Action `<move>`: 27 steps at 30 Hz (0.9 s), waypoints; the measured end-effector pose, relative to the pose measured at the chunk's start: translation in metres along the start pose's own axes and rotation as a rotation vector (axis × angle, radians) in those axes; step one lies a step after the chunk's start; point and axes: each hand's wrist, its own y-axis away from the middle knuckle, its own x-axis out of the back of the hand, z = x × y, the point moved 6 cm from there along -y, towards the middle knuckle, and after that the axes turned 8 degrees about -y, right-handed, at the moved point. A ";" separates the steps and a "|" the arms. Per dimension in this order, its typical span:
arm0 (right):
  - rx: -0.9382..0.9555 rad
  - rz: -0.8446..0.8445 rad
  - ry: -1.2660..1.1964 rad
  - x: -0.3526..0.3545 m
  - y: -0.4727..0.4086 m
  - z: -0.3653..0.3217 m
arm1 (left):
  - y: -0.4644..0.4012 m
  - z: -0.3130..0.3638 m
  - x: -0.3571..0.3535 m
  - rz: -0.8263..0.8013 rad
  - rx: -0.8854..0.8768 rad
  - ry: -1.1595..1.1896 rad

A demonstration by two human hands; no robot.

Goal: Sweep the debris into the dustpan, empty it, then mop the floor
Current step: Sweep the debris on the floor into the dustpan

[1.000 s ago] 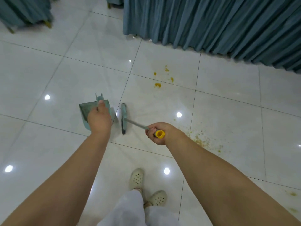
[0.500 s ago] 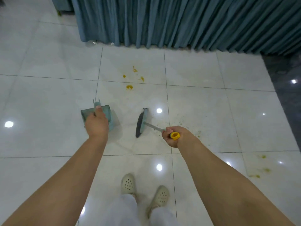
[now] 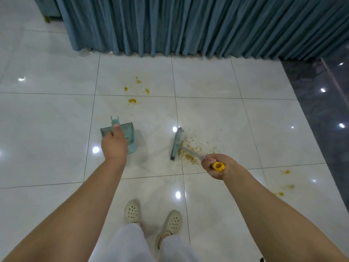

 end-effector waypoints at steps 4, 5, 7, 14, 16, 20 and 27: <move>-0.075 -0.073 0.056 0.005 0.008 0.024 | 0.030 -0.002 -0.007 0.033 -0.017 -0.028; -0.101 -0.091 0.064 0.004 0.007 0.034 | 0.038 -0.002 -0.008 0.039 -0.025 -0.027; -0.162 -0.118 0.084 0.001 0.004 0.054 | 0.049 -0.004 -0.008 0.055 -0.038 -0.003; -0.312 -0.095 0.158 0.022 -0.012 0.092 | 0.075 -0.024 0.015 0.124 -0.058 -0.064; -0.282 -0.073 0.153 0.035 -0.012 0.084 | 0.083 -0.030 0.020 0.143 -0.054 -0.072; -0.174 -0.022 0.141 0.056 -0.008 0.059 | 0.094 -0.038 0.030 0.164 -0.025 -0.081; -0.033 -0.015 0.208 0.061 0.006 0.043 | 0.103 -0.053 0.065 0.205 -0.007 -0.101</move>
